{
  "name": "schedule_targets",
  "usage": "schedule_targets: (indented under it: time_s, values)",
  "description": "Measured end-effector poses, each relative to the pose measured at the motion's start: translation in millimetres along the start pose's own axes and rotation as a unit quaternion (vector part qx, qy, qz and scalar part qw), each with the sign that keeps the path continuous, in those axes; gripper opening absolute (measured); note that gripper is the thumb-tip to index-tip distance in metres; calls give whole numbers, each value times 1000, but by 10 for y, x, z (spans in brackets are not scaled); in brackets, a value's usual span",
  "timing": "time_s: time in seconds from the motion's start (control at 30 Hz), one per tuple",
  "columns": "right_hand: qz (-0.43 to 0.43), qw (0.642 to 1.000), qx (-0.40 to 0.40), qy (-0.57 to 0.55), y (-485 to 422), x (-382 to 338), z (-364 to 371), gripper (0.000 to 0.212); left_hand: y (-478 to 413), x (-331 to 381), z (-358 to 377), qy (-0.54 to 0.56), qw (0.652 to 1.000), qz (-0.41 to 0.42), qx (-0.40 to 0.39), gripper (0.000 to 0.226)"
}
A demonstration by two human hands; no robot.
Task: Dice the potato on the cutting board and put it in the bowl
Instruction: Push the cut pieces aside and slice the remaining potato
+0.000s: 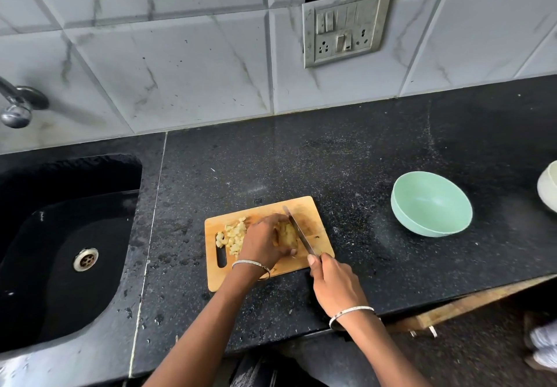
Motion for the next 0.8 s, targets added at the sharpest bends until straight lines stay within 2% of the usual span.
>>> schedule_targets:
  time_s: [0.4,0.8]
  values:
    - [3,999,24,23,-11,-176,48,30,-7,-89,7,27,999,21,16,63]
    - [14,998,34,48,99,-140,117,37,-45,-153,30,31,999,23,13,65]
Point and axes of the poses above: each hand's wrist, its own y-axis away from the middle knuckle, its own z-axis out of the palm, x = y × z, the point moved 8 cm from there along -y, towards the middle knuckle, and after that the axes turned 11 degrees about -z, right-handed, at the moved point
